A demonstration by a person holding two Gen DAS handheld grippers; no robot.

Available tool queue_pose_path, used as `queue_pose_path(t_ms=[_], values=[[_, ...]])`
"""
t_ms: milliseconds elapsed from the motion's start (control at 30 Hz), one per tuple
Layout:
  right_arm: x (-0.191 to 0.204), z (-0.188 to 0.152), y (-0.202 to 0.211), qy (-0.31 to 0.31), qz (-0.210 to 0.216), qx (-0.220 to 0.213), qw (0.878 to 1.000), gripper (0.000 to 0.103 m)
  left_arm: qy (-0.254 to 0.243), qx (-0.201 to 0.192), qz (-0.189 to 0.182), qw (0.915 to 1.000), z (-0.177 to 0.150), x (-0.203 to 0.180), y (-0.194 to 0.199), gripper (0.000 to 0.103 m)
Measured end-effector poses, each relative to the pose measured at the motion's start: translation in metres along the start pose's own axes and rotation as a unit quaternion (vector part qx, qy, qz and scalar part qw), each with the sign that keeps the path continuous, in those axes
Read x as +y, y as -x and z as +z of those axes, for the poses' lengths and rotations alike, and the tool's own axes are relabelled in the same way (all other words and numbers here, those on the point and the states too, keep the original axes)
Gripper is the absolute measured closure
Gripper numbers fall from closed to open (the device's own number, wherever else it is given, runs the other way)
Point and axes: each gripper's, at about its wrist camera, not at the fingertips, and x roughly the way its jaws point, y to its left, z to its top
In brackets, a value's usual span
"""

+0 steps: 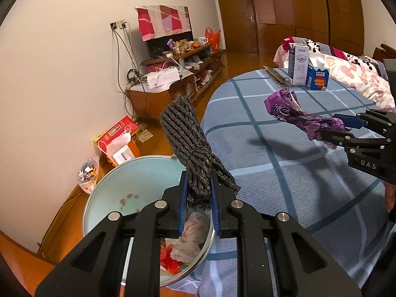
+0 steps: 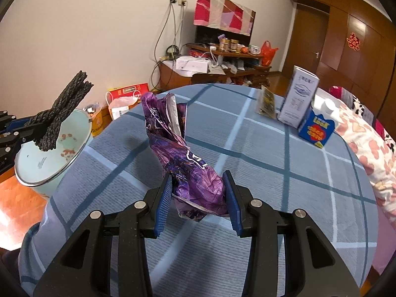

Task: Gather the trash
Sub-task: 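Carry the knitted cloth and purple wrapper over the basin with both tools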

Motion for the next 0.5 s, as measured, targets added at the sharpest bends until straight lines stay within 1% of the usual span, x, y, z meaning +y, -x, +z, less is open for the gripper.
queue_pose_path(t_ms=[500], values=[[0.041,0.022,-0.006,0.041,0.023,-0.011,0.999,0.062,0.018,0.001,0.025,0.9995,-0.01,0.03,0.009,0.086]])
